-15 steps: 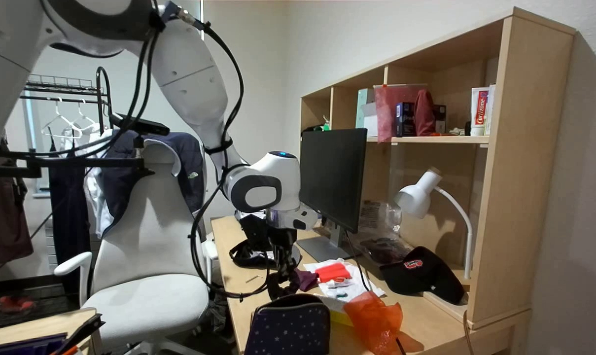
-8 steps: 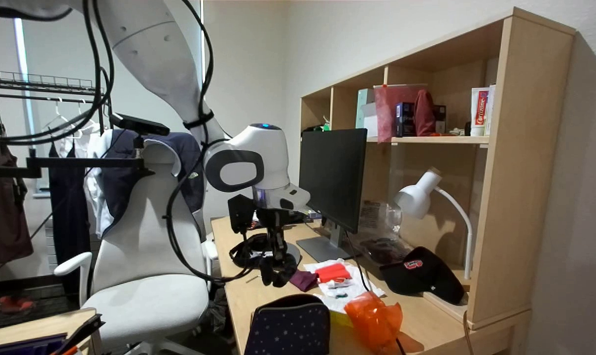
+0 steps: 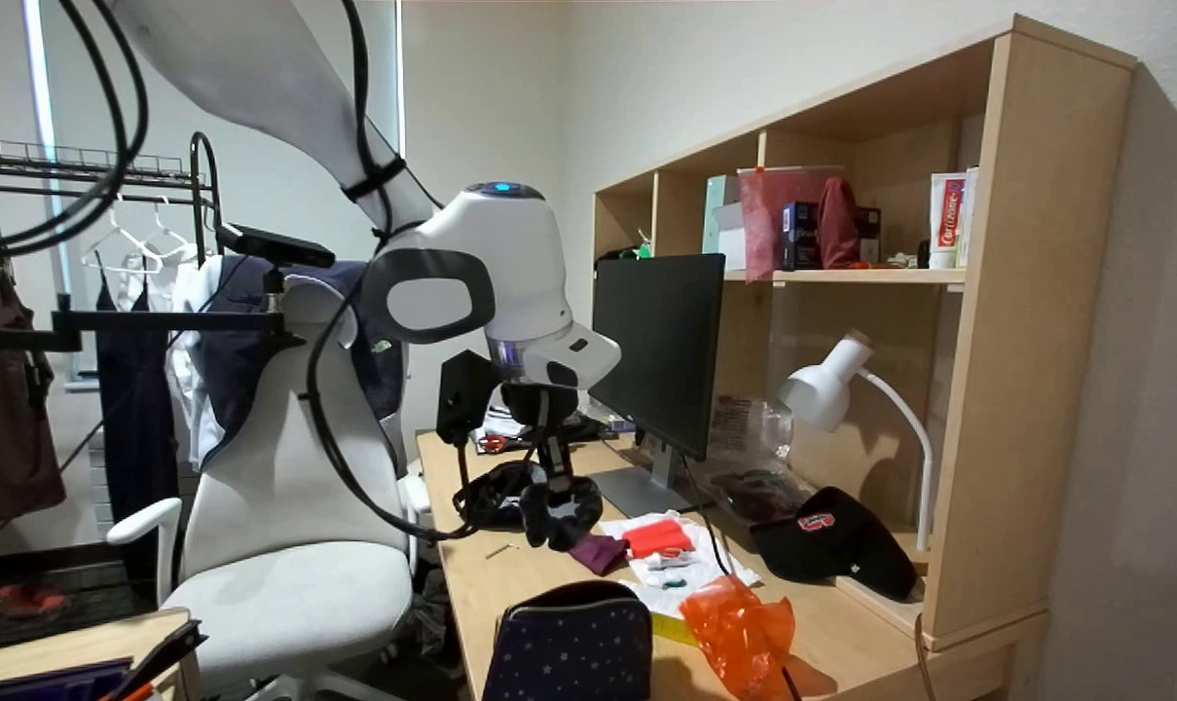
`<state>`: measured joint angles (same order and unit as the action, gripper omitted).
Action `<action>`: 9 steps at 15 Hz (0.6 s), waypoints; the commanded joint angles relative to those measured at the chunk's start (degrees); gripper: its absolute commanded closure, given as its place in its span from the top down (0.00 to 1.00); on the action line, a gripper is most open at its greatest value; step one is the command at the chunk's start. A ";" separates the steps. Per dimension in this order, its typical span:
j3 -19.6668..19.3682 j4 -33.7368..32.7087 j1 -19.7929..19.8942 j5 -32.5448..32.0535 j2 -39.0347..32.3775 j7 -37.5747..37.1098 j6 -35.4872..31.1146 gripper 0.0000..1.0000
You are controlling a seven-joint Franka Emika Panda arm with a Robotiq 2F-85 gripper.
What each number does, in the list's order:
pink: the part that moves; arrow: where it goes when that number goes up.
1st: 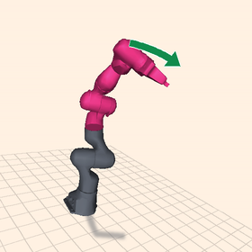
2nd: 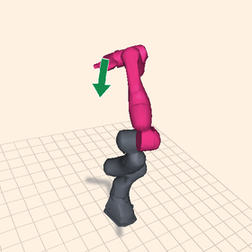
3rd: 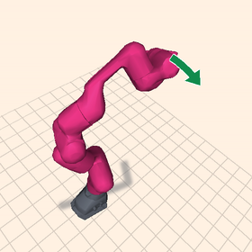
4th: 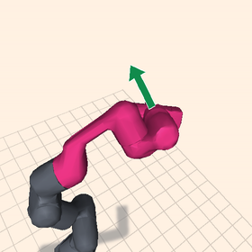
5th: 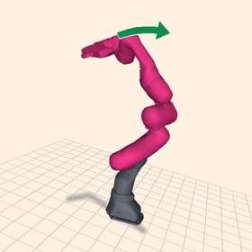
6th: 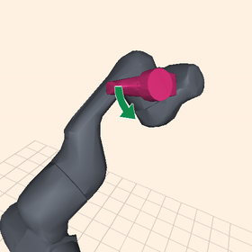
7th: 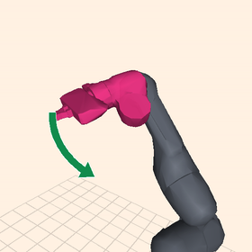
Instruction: Pick up the ribbon and the clothe put them in the parse
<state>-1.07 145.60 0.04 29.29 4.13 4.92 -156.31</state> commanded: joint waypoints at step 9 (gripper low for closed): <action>-7.36 -7.87 2.45 3.64 -5.85 21.36 15.10 0.08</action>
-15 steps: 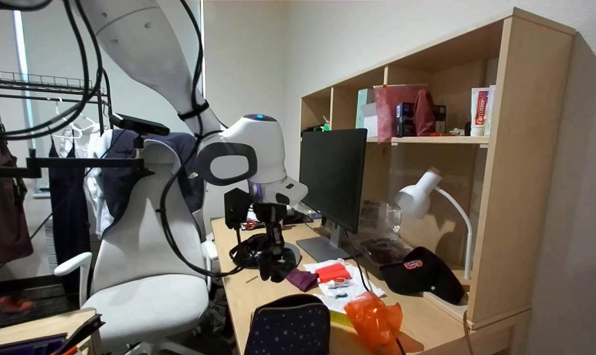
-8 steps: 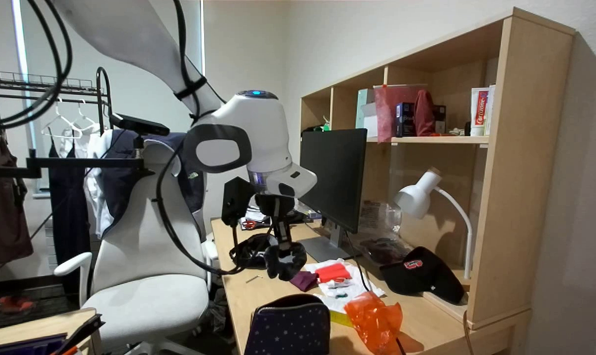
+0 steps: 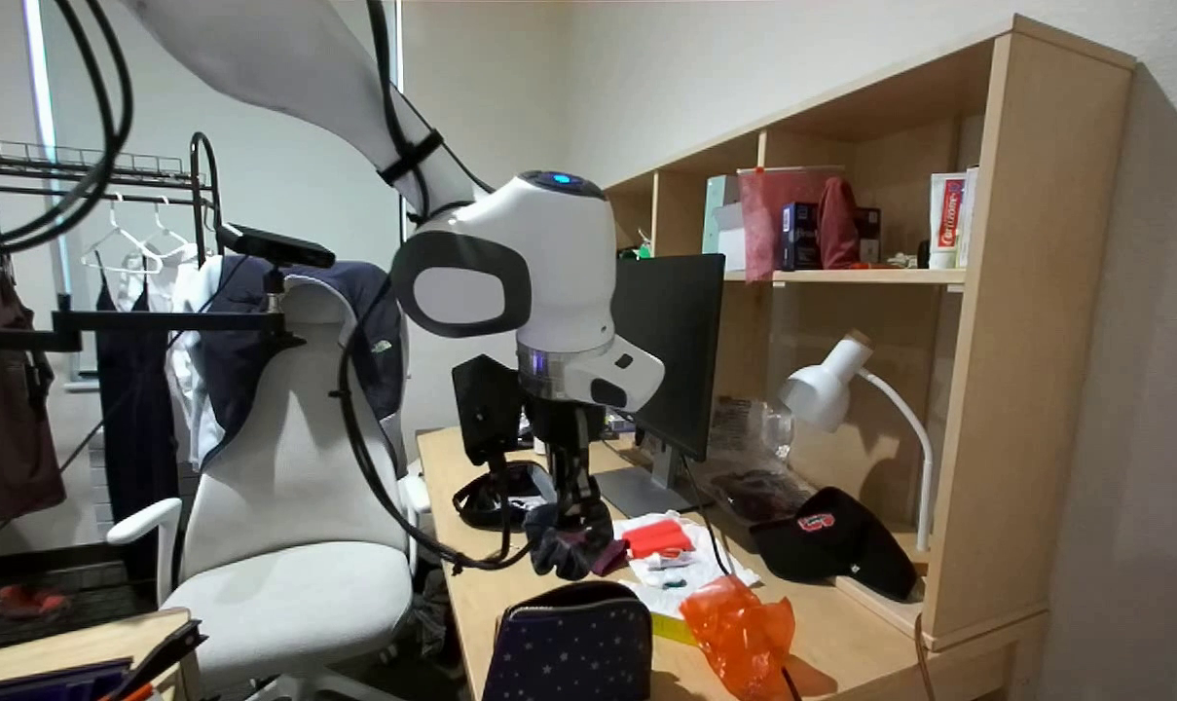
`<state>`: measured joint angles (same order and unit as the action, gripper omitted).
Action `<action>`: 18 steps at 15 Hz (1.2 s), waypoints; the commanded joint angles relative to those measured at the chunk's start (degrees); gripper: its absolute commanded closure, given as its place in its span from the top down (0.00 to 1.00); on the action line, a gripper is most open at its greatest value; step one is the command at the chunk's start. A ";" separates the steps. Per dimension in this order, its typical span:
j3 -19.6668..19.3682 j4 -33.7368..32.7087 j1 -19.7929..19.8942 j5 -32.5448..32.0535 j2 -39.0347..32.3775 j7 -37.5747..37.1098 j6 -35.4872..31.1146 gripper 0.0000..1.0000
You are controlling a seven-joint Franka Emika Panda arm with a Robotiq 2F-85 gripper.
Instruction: Pick up the ribbon and the clothe put them in the parse
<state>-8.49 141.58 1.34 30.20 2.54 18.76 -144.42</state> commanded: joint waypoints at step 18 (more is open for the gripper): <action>7.51 -14.19 9.15 3.18 -18.37 17.27 7.35 0.67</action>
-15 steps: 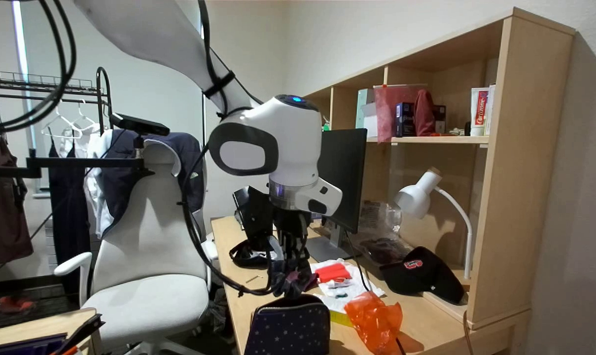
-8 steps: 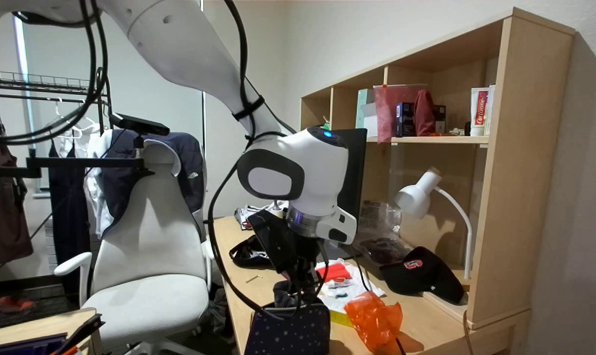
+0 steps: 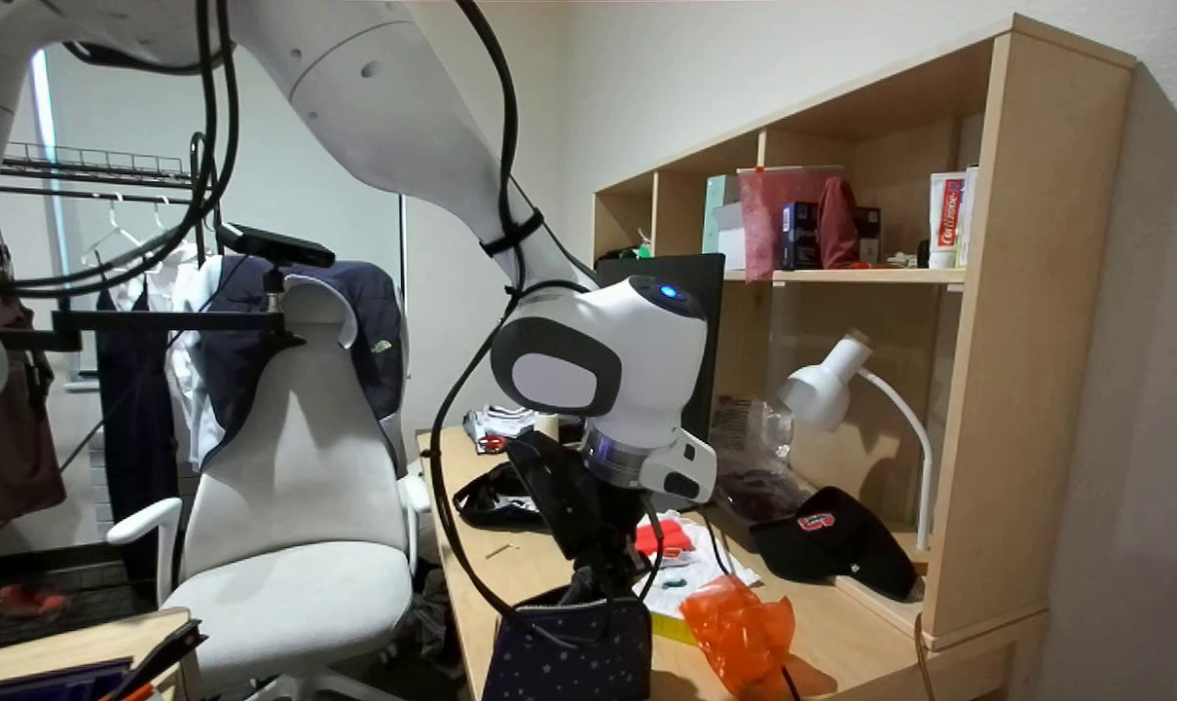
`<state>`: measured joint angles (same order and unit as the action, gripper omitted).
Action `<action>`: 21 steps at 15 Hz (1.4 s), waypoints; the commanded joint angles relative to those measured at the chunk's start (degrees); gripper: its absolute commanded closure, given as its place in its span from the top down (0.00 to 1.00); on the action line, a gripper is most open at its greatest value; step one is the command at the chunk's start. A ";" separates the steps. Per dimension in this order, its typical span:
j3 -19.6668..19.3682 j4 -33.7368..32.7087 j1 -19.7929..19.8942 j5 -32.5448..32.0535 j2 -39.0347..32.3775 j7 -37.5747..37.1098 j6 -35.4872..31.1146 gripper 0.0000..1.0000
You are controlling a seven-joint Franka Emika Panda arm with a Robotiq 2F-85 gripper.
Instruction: Pick up the ribbon and the clothe put them in the parse
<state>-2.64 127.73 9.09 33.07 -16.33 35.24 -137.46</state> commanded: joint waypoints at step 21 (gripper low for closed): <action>2.86 5.53 -6.94 -21.83 13.20 -29.67 7.85 1.00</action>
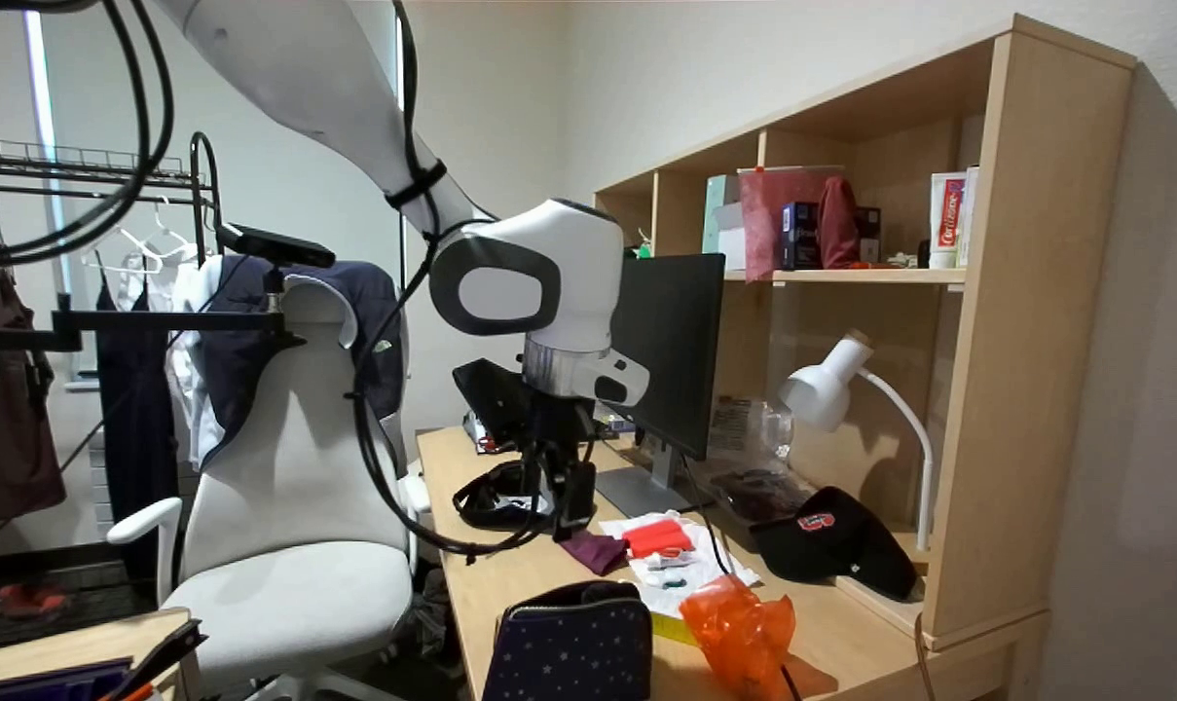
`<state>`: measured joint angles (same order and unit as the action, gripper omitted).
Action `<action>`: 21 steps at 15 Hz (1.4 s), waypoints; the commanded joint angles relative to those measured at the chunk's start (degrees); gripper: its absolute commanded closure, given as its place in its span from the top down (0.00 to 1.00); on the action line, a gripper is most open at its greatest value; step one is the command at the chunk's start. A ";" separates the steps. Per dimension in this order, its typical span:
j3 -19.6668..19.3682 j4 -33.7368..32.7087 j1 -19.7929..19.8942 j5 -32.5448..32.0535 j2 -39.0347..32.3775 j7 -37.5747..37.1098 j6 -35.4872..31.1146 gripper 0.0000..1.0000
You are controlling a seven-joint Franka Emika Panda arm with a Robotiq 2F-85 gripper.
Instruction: Pick up the ribbon and the clothe put them in the parse
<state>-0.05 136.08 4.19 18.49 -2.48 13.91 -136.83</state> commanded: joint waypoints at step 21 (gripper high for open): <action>3.47 -31.16 -7.09 -11.48 -21.22 -9.15 21.96 1.00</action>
<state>2.96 112.62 -2.67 8.47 -17.84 4.76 -116.96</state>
